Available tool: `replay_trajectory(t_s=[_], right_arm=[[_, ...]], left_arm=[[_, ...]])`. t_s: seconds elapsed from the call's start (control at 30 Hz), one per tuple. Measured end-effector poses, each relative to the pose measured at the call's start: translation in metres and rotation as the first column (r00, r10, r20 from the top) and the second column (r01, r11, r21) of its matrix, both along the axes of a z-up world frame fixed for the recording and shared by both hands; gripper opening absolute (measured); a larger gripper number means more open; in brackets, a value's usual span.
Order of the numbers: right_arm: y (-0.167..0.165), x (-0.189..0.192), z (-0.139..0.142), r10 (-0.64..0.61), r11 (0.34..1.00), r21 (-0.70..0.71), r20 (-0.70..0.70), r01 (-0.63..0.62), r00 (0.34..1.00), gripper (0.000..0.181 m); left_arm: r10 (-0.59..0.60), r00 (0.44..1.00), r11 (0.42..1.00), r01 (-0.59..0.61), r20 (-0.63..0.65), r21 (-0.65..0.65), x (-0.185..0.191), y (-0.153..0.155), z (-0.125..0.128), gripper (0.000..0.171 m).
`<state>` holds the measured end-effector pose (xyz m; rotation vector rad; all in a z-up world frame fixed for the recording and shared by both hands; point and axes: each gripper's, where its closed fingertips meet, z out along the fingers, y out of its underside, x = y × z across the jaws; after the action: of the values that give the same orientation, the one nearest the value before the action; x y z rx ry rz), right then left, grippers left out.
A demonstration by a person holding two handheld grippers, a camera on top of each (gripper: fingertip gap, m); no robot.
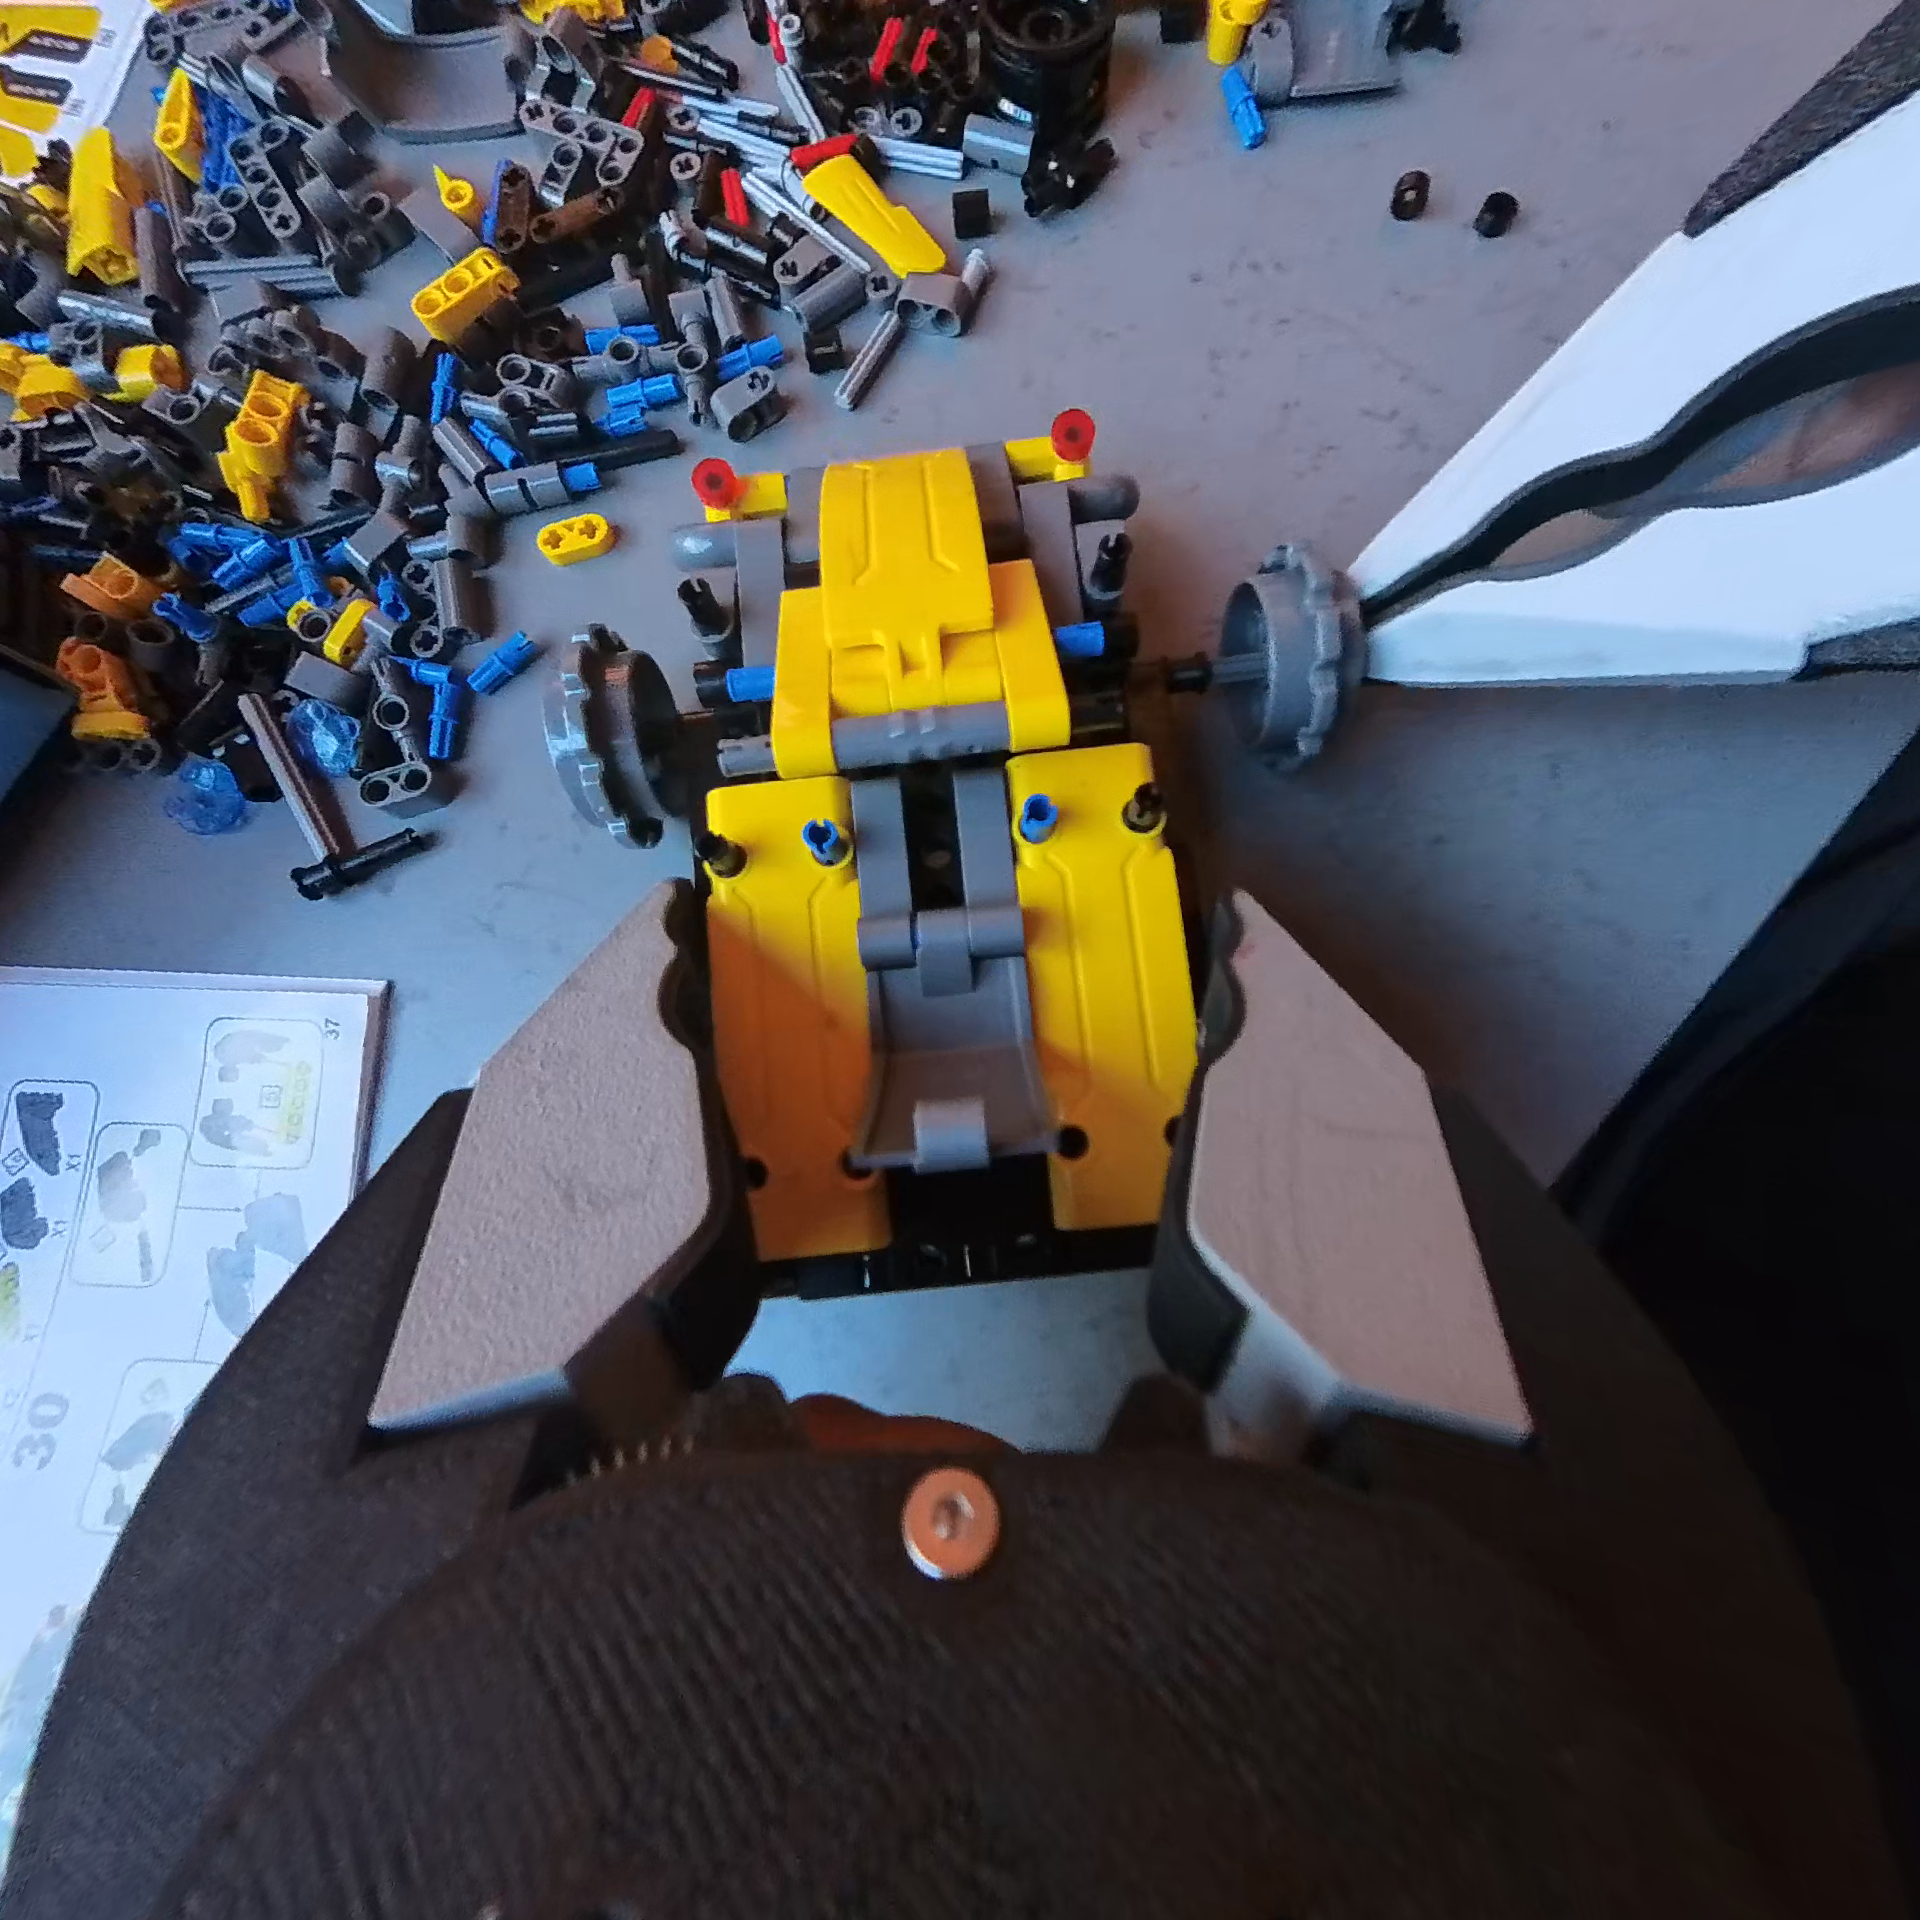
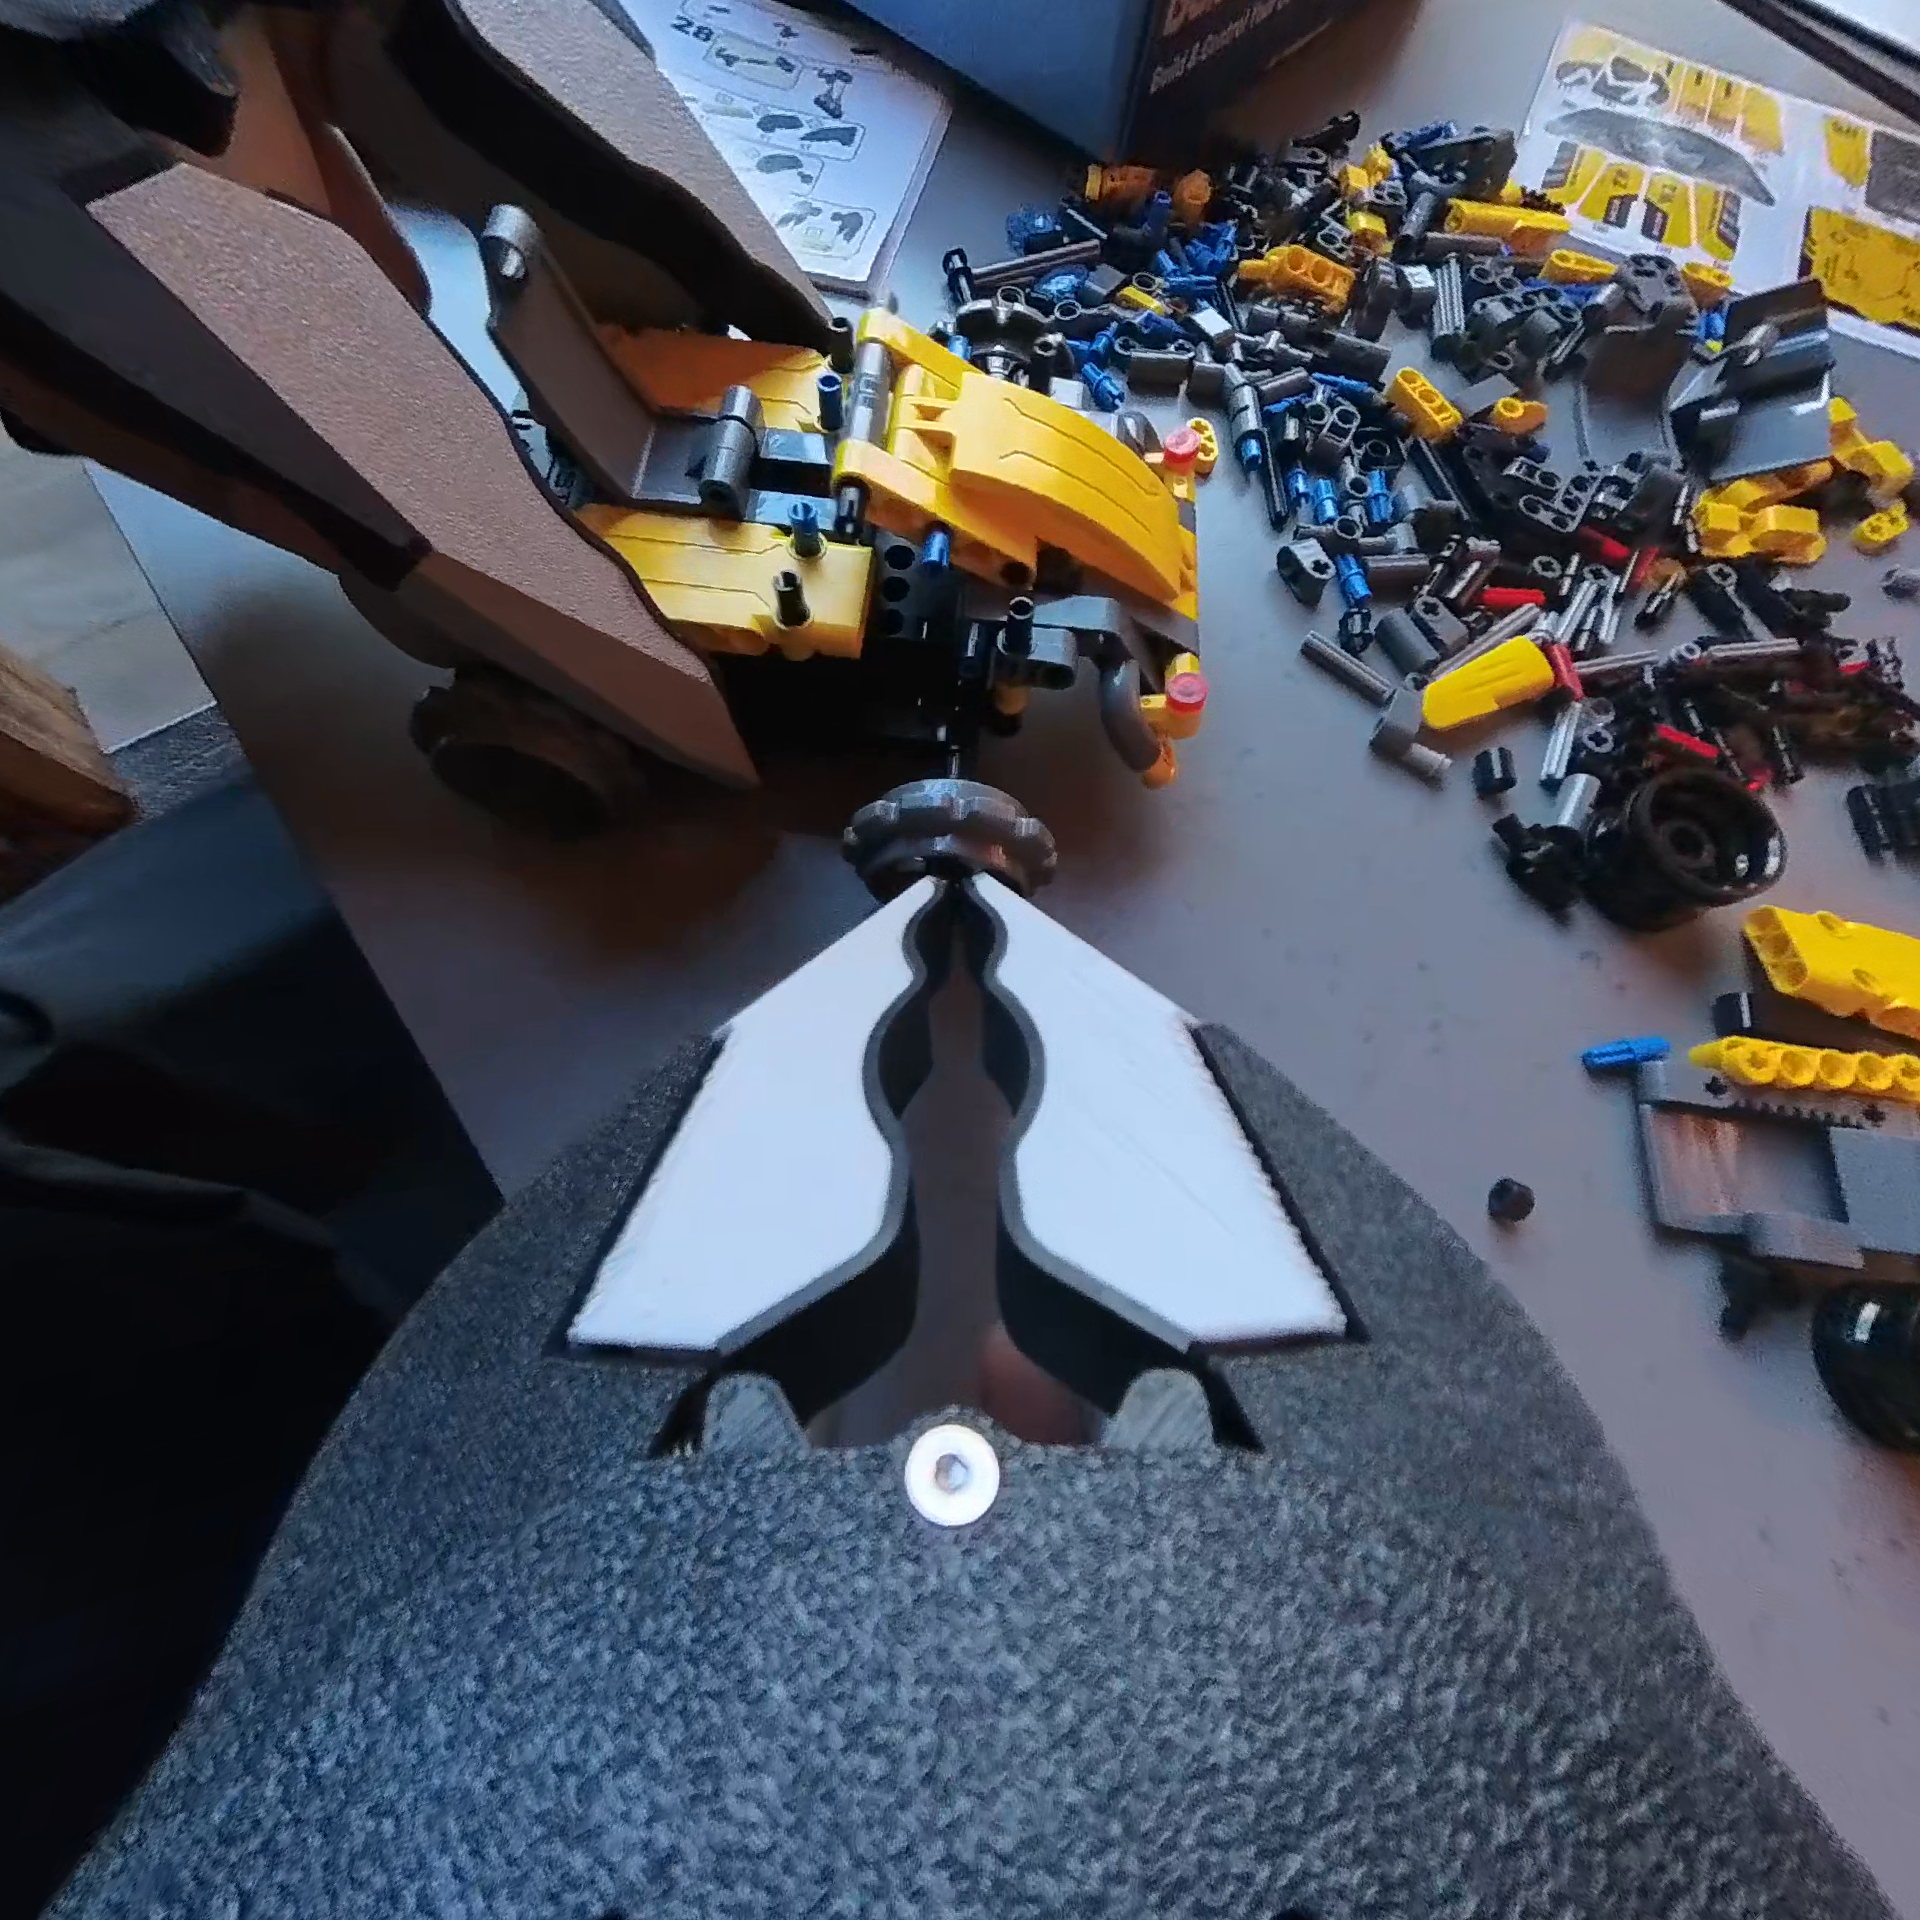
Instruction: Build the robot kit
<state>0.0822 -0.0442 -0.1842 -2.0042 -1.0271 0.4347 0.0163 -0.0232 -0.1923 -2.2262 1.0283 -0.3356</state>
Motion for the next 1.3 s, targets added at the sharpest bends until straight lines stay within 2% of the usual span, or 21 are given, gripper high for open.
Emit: replay_trajectory(t_s=[0.37, 0.53, 0.6, 0.63, 0.7, 0.87, 1.1, 1.3], right_arm=[[0.012, -0.008, 0.0, 0.09, 0.996, 0.005, -0.006, -0.09, 0.996, 0.0], [0.011, -0.005, 0.0, 0.089, 0.996, -0.03, -0.027, -0.09, 0.996, 0.0], [0.006, -0.002, -0.002, 0.082, 0.994, -0.072, -0.042, -0.084, 0.996, 0.023], [0.004, -0.001, -0.003, 0.07, 0.993, -0.091, -0.042, -0.074, 0.997, 0.041], [0.005, 0.002, -0.003, 0.051, 0.995, -0.088, -0.042, -0.055, 0.998, 0.049], [0.011, -0.005, -0.003, 0.045, 0.996, -0.074, -0.031, -0.047, 0.999, 0.038], [0.01, -0.012, -0.004, 0.065, 0.994, -0.084, -0.029, -0.067, 0.997, 0.036], [0.012, -0.015, -0.004, 0.082, 0.992, -0.088, -0.036, -0.085, 0.996, 0.036]], left_arm=[[0.058, 0.998, 0.998, -0.058, -0.012, -0.004, -0.008, 0.008, -0.001, 0.093], [0.055, 0.998, 0.998, -0.055, -0.001, -0.004, -0.006, 0.009, 0.0, 0.093], [0.069, 0.998, 0.998, -0.069, 0.005, 0.0, -0.007, 0.011, 0.0, 0.093], [0.067, 0.998, 0.998, -0.067, 0.004, -0.001, -0.007, 0.011, 0.0, 0.093], [0.057, 0.998, 0.998, -0.057, 0.002, -0.003, -0.007, 0.01, 0.0, 0.093], [0.049, 0.999, 0.999, -0.049, -0.005, 0.004, -0.003, 0.007, 0.001, 0.093], [0.009, 0.999, 1.0, -0.009, -0.033, -0.006, -0.004, 0.005, -0.001, 0.094], [0.022, 0.998, 1.0, -0.023, -0.051, -0.009, -0.005, 0.006, -0.002, 0.094]])
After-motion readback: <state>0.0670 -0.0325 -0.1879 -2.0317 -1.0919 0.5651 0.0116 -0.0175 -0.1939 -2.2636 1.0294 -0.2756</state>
